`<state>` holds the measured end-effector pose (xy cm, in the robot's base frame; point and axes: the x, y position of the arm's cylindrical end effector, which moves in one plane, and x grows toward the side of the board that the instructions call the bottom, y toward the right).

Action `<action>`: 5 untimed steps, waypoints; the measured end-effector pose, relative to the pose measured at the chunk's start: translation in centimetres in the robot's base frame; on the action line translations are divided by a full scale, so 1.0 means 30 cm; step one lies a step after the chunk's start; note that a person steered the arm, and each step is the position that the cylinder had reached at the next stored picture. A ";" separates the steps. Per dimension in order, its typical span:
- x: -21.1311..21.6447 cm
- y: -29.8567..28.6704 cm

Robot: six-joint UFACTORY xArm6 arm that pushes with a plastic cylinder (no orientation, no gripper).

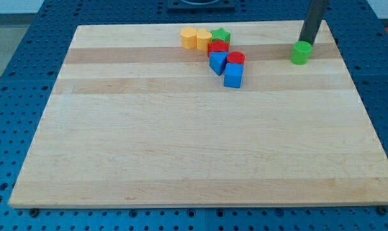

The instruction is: Push the green circle diagonally to the blue cube

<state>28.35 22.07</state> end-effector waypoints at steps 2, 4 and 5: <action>0.106 -0.058; 0.287 -0.092; 0.412 -0.099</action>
